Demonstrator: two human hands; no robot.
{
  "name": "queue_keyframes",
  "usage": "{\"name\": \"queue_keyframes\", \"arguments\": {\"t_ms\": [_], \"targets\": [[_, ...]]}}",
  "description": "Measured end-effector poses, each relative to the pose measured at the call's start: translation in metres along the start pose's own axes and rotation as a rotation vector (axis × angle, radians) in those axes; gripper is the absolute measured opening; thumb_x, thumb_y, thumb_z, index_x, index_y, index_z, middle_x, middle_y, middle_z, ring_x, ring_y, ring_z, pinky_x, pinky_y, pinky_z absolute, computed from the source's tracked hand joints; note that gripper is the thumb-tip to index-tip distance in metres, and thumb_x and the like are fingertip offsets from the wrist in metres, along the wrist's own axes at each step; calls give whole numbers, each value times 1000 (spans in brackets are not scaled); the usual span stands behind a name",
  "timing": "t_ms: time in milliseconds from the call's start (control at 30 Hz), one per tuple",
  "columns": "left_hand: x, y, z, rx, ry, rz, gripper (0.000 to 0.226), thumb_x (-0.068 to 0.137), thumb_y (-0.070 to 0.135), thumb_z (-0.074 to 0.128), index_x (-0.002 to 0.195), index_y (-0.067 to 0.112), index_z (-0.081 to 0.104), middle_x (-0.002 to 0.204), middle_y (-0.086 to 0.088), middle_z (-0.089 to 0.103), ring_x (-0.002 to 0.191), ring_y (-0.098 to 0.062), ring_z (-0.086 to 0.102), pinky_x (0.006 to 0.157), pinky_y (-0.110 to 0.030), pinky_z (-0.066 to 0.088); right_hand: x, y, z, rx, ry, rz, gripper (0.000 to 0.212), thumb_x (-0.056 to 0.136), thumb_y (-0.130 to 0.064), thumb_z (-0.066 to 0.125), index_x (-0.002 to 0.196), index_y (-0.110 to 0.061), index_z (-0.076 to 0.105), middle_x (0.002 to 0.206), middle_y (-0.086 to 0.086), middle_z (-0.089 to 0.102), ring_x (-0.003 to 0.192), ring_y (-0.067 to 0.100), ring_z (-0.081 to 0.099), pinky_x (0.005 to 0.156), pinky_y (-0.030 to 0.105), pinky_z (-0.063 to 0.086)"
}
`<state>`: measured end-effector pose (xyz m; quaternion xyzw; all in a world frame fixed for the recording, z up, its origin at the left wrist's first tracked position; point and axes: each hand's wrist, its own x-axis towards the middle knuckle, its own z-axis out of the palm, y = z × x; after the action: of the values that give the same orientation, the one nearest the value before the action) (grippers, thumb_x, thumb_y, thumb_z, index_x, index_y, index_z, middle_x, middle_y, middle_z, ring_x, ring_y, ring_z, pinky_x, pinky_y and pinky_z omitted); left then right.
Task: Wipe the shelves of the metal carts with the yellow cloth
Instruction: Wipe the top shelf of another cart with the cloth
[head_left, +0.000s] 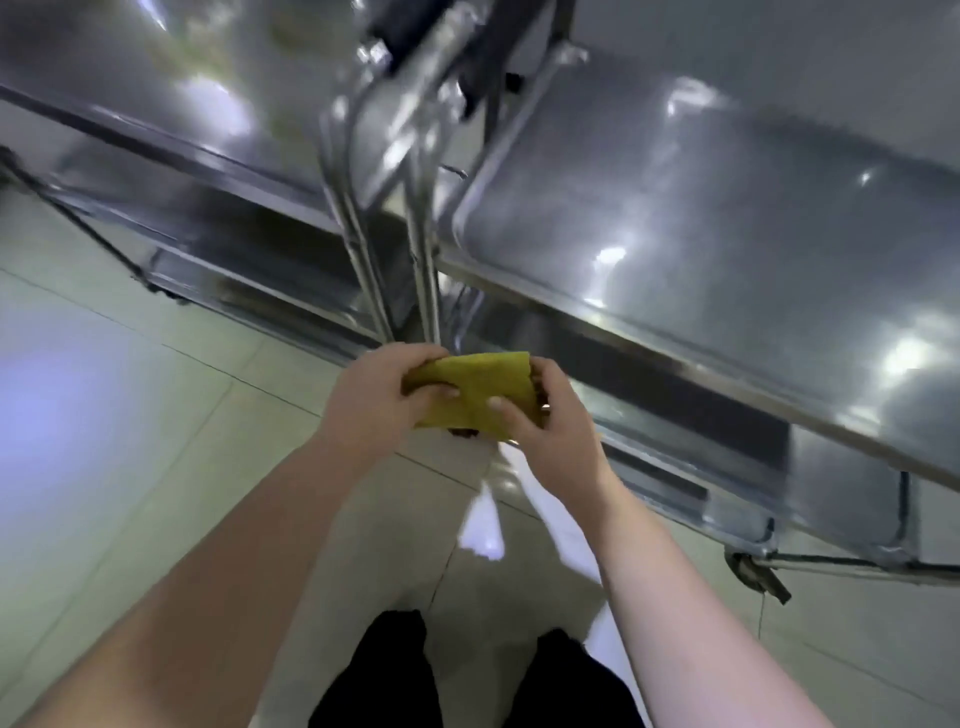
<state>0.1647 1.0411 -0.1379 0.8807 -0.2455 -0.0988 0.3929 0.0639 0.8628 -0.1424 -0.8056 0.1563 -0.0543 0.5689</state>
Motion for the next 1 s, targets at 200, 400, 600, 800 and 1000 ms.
{"name": "queue_keyframes", "arguments": {"t_ms": [200,400,600,800,1000], "targets": [[-41,93,-170,64,148,4,30,81,40,70,109,34,62,95,15,61,89,-9,57,76,-27,46,-8,-181,2,77,-43,-144,20,92,-19,61,95,-38,59,86,-24,62,75,-4,61,58,13,48],[-93,104,-282,37,343,-93,23,81,45,71,97,48,55,87,24,58,85,10,53,63,-17,41,-4,-296,48,69,-178,-262,18,91,-25,65,109,-23,62,100,-6,67,93,11,62,82,30,52],[-120,53,-363,-9,422,-121,22,83,46,69,101,49,57,94,27,60,89,4,56,71,-24,46,2,-353,138,25,-191,-345,18,93,-22,62,110,-17,61,96,-8,65,84,-2,58,65,8,42],[-116,0,-437,18,426,-120,16,82,48,69,94,51,58,91,27,61,89,7,55,70,-19,42,21,-389,219,61,-186,-313,10,94,-18,59,104,-15,61,95,-5,65,85,4,59,68,15,47],[-73,-46,-466,-55,436,-161,15,82,43,70,95,39,64,88,20,64,85,2,57,73,-25,47,63,-401,267,43,-128,-268,9,97,-22,55,105,-21,58,96,-7,63,88,4,59,72,21,47]]}}
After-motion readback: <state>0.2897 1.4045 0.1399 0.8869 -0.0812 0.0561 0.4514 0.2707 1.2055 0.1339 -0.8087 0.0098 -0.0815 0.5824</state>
